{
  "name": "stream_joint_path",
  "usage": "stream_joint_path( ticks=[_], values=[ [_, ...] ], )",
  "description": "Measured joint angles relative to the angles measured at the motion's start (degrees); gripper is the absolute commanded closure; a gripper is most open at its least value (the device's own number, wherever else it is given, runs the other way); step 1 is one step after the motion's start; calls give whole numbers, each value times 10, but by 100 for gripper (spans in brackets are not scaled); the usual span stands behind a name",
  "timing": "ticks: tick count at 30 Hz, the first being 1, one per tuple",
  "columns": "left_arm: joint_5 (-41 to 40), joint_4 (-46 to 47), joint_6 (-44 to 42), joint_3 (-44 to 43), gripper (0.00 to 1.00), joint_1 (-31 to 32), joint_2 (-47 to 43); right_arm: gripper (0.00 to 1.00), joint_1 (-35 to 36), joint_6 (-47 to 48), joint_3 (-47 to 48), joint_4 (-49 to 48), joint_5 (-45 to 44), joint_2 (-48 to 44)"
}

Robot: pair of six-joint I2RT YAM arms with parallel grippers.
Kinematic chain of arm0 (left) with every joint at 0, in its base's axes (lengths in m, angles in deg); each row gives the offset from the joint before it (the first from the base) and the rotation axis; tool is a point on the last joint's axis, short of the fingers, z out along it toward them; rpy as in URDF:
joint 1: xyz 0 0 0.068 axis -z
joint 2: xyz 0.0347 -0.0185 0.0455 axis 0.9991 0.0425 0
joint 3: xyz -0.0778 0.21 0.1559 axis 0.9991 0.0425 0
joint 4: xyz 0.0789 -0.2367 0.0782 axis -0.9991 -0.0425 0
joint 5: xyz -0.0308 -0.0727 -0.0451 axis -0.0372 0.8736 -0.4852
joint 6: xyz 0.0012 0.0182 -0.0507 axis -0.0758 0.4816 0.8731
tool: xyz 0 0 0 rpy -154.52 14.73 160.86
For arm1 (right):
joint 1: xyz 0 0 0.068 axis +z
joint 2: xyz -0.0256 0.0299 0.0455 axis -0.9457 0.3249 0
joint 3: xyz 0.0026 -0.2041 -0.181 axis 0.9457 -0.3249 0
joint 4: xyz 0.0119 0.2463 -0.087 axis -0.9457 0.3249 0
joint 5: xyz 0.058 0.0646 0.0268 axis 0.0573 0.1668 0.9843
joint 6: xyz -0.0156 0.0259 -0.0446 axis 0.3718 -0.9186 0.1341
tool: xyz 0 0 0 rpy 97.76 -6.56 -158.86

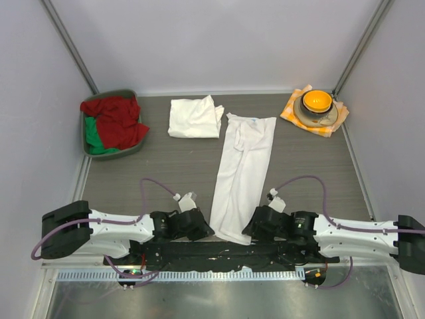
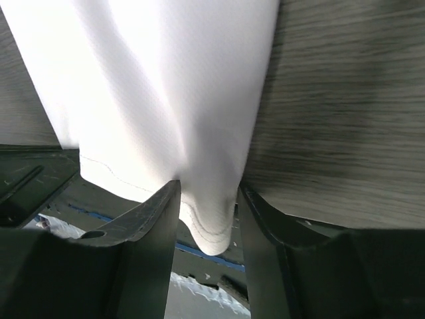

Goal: Fold and stack the t-shirts

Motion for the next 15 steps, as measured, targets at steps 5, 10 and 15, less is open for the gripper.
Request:
stream_joint_path(
  ticks=[5,10,15],
  values=[
    [-1,-2,0,-4,100,3,5,73,5,2,20,-43,-1,64],
    [-3,-5,0,-5,100,5,3,99,16,4,23,-47,-8,82],
    [-8,-16,0,-6,100,14,-2,99,25,3,23,-15,-16,64]
  ],
)
